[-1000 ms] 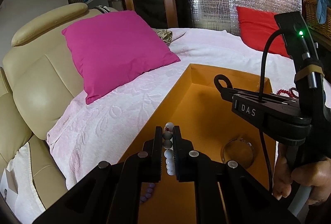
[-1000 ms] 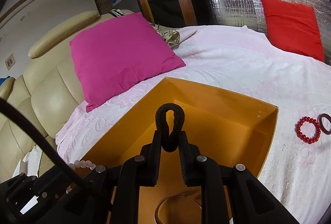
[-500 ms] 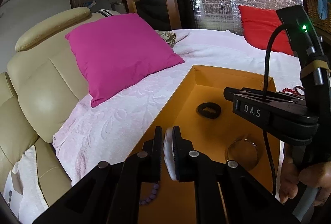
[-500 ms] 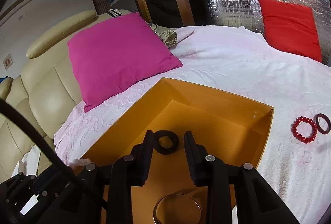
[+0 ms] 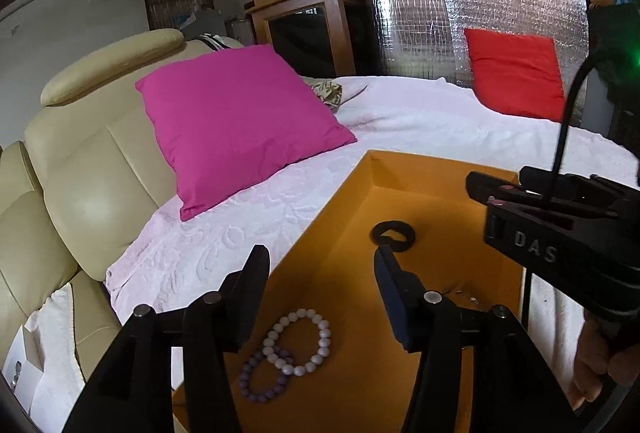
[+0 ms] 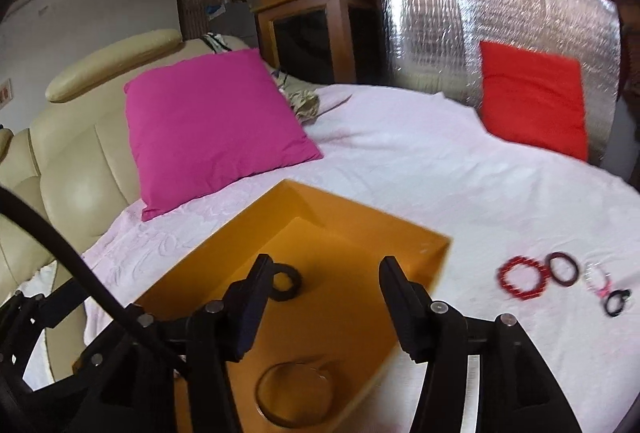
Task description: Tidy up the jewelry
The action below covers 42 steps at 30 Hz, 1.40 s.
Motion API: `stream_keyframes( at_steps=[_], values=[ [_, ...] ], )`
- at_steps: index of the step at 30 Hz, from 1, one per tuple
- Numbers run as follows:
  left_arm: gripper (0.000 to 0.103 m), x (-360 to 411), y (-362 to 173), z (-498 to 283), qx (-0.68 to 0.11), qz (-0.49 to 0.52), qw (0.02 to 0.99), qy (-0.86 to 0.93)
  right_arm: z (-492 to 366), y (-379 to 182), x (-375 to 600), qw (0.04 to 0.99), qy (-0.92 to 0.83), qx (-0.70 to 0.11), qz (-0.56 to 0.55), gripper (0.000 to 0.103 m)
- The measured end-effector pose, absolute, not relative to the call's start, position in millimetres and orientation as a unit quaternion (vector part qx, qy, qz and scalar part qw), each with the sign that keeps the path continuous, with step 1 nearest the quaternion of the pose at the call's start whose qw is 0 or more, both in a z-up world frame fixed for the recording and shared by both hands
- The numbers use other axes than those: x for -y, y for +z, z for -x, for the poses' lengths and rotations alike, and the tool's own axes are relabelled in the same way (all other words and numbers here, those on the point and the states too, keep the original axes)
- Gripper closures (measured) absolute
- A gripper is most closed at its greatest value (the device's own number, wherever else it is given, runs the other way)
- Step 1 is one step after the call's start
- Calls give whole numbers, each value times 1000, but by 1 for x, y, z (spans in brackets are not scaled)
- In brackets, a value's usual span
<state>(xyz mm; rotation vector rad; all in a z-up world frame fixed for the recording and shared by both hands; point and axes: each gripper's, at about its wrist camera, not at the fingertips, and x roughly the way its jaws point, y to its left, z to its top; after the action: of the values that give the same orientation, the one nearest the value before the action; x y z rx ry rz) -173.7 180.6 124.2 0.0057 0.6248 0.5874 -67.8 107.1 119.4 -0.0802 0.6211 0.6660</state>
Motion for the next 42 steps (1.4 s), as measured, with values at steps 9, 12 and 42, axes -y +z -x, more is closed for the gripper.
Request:
stream_keyframes(
  at_steps=[9,12,42],
  values=[
    [33,-144,132,162,-281,-11,918,279,62,134,-61,914,284,-285,45,44],
    [30,-128,131,155,-282,-21,920,271,56,135,-39,919,267,-288,42,44],
    [23,100,154,117,-254,-66,956,130,-12,119,224,940,21,-337,-48,43]
  ],
)
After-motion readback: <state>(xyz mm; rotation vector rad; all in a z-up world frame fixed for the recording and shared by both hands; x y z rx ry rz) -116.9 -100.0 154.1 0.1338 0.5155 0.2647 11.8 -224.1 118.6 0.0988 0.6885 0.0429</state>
